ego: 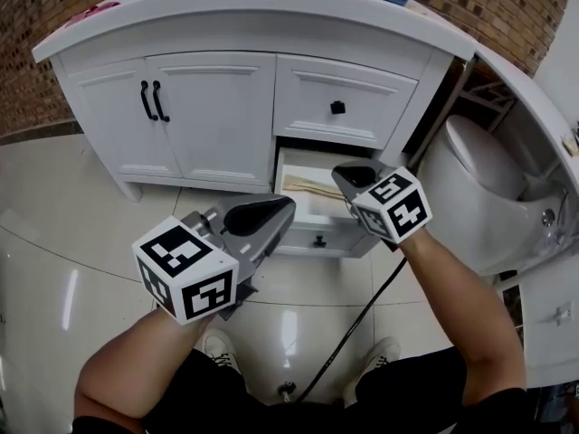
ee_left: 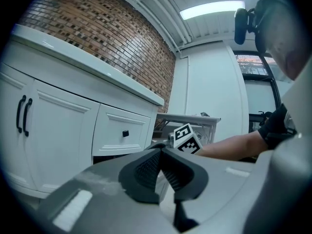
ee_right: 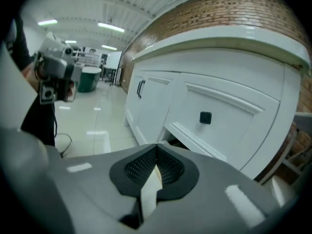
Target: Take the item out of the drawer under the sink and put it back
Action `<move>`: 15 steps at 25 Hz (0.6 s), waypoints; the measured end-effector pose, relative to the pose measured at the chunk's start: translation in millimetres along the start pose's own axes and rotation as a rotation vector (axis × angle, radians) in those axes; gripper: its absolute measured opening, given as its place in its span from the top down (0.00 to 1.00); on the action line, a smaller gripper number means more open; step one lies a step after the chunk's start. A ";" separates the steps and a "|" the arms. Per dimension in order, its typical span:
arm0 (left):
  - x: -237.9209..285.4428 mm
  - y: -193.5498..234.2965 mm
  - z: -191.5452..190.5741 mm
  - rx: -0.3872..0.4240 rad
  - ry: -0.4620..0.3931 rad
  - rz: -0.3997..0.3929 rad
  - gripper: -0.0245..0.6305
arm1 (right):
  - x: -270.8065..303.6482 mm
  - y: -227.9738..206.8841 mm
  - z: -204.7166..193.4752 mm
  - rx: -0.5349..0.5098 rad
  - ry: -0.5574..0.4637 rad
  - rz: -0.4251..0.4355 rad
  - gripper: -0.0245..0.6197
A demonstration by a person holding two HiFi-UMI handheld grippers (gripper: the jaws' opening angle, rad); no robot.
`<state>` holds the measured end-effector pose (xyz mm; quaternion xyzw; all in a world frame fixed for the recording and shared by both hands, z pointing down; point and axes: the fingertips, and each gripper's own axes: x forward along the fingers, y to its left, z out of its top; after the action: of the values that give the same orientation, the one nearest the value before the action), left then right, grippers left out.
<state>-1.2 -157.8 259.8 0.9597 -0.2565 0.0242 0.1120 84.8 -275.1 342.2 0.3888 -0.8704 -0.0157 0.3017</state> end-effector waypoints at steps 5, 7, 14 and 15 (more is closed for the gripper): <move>5.3 -4.0 -7.1 0.015 0.025 -0.011 0.95 | -52.1 19.0 20.9 0.213 -0.152 0.053 0.95; 4.3 -6.9 -9.0 0.024 0.032 -0.021 0.95 | -72.0 26.8 26.9 0.271 -0.191 0.068 0.95; 4.5 -22.0 -6.6 0.065 0.026 -0.043 0.95 | -131.6 60.8 42.5 0.248 -0.235 0.128 0.95; 5.1 -23.7 -6.0 0.071 0.025 -0.044 0.95 | -137.6 65.9 44.8 0.232 -0.243 0.129 0.95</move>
<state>15.1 -138.9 261.4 0.9682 -0.2327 0.0429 0.0814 87.7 -144.0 252.3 0.3594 -0.9196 0.0574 0.1480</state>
